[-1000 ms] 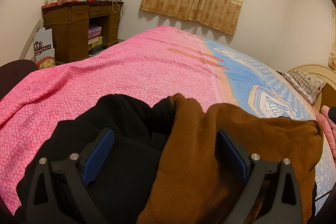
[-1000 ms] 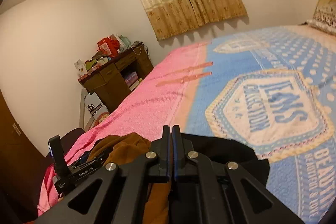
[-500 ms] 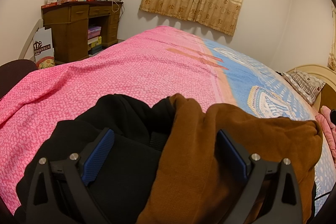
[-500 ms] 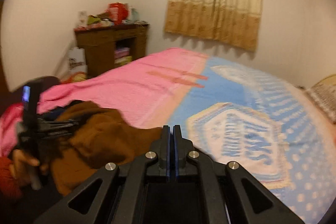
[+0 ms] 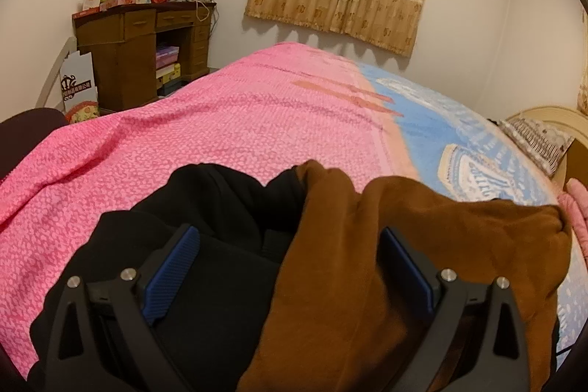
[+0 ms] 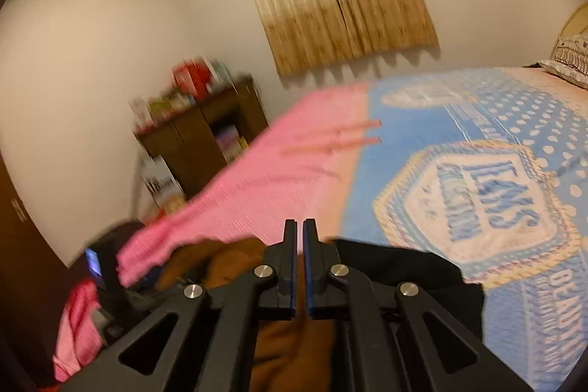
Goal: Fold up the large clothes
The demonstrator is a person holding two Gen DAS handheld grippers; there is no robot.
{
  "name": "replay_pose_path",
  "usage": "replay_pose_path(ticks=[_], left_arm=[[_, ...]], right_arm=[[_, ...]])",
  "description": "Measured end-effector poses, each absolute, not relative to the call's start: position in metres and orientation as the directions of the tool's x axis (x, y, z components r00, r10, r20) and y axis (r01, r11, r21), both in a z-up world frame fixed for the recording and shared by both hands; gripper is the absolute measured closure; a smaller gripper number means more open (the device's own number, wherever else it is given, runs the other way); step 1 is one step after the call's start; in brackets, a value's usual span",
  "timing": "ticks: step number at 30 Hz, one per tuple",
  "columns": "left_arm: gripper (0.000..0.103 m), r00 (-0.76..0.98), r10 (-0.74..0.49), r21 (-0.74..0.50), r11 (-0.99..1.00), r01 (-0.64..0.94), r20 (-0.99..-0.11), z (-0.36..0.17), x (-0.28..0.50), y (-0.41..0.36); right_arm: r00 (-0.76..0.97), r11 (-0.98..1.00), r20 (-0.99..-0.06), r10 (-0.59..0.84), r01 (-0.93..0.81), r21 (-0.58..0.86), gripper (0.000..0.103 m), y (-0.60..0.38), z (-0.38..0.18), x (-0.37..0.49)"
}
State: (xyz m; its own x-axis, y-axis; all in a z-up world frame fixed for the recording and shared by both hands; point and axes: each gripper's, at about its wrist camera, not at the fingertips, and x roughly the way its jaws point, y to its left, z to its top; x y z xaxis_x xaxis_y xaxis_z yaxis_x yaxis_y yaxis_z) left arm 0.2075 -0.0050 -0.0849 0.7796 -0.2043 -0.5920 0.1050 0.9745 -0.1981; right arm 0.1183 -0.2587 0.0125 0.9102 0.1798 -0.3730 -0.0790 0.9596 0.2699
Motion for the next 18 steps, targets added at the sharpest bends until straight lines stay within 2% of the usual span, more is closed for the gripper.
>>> replay_pose_path(ticks=[2,5,9,11,14,18], left_arm=[[0.002,0.779,-0.205,-0.196,0.975,0.107,-0.593,-0.085,0.207,-0.005],[0.001,0.779,-0.204,-0.195,0.975,0.107,-0.593,-0.085,0.206,-0.005],[0.001,0.778,-0.197,-0.185,0.977,0.106,-0.596,-0.084,0.206,-0.004],[0.001,0.777,-0.19,-0.175,0.979,0.104,-0.6,-0.085,0.208,-0.004],[0.0,0.774,-0.182,-0.16,0.981,0.105,-0.607,-0.086,0.209,-0.006],[0.0,0.774,-0.189,-0.167,0.98,0.108,-0.604,-0.086,0.209,-0.006]], right_arm=[[0.922,0.972,-0.357,0.151,-0.073,0.224,0.101,-0.252,0.019,0.114],[0.944,0.962,-0.254,0.211,-0.155,0.224,0.103,-0.251,0.025,0.102],[0.921,0.912,-0.23,0.314,-0.225,0.342,0.103,-0.265,0.024,0.105],[0.934,0.921,-0.203,0.293,-0.219,0.324,0.103,-0.265,0.026,0.099],[0.959,0.918,-0.093,0.268,-0.225,0.325,0.102,-0.265,0.032,0.081],[0.955,0.93,-0.138,0.264,-0.214,0.299,0.102,-0.257,0.039,0.085]])
